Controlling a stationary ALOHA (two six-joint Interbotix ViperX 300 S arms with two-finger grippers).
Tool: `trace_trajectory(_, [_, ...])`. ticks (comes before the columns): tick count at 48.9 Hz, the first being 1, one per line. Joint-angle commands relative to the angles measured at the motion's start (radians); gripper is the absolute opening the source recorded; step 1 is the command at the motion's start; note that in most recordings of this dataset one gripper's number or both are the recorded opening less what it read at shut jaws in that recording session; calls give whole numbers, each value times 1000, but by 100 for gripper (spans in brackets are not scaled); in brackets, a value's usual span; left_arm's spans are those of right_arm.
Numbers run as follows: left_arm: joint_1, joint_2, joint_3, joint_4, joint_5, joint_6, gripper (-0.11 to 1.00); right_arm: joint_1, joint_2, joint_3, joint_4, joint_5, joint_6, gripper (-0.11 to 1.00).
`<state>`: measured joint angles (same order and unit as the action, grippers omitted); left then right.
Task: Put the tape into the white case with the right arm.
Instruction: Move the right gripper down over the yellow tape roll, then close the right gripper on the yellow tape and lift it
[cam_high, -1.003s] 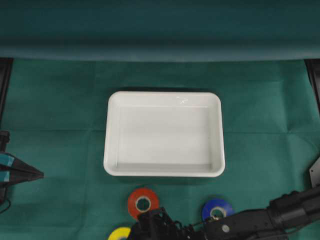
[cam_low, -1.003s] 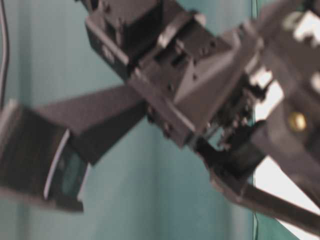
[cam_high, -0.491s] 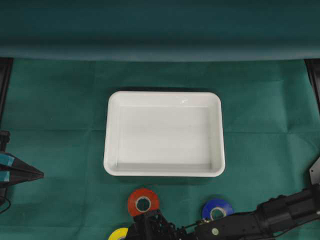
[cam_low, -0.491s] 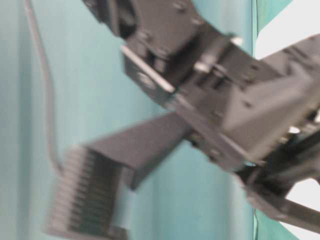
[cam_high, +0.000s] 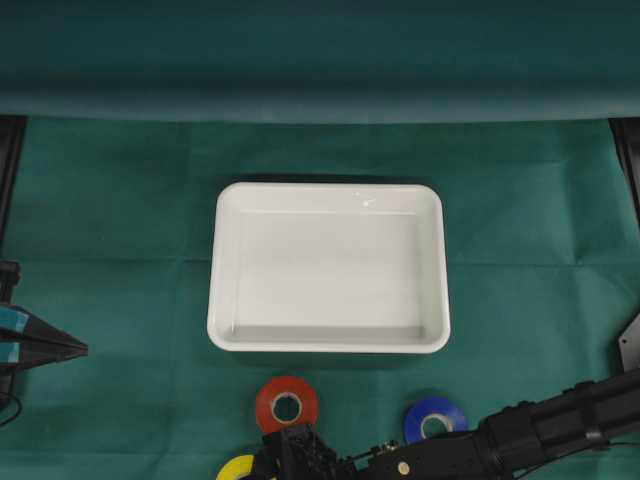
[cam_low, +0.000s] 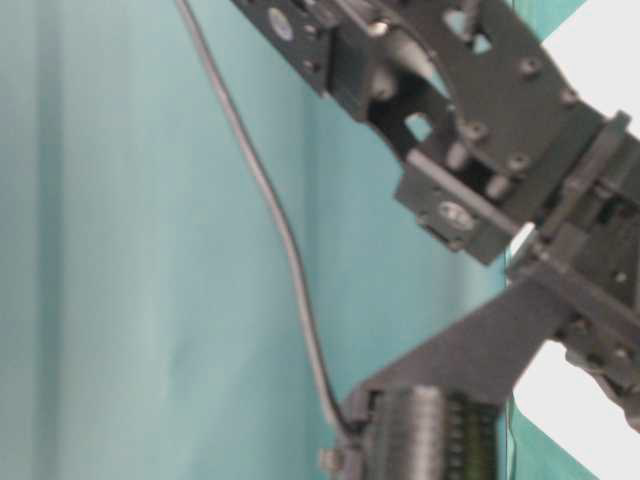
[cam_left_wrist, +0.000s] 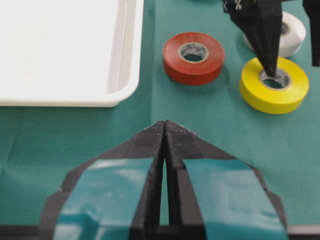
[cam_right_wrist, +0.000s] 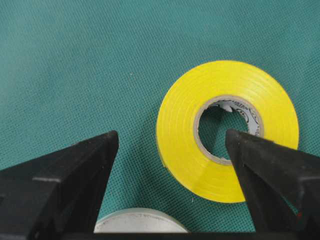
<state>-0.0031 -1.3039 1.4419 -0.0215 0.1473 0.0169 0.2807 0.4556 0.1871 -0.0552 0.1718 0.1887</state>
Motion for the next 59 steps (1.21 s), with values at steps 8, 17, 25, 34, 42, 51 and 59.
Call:
trace_trajectory(8, [-2,8,-12,-2,-9,-2,0,-3,-18,-21,-2,-6,2,85])
trace_trajectory(17, [-3,8,-12,-2,-9,-2,0,-9,-5,-28,-2,-8,3,85])
trace_trajectory(25, [-3,8,-12,-2,-9,-2,0,-12,15,-52,-2,-8,2,82])
trace_trajectory(34, [-2,8,-12,-2,-9,-2,0,-12,20,-71,-2,0,3,44])
trace_trajectory(42, [-2,8,-12,-2,-9,-2,0,-12,18,-72,-11,6,3,4])
trace_trajectory(51, [-2,6,-12,-2,-8,-2,0,-12,14,-72,-25,25,3,2])
trace_trajectory(59, [-3,8,-12,-2,-9,-2,0,-12,5,-72,-25,26,3,1])
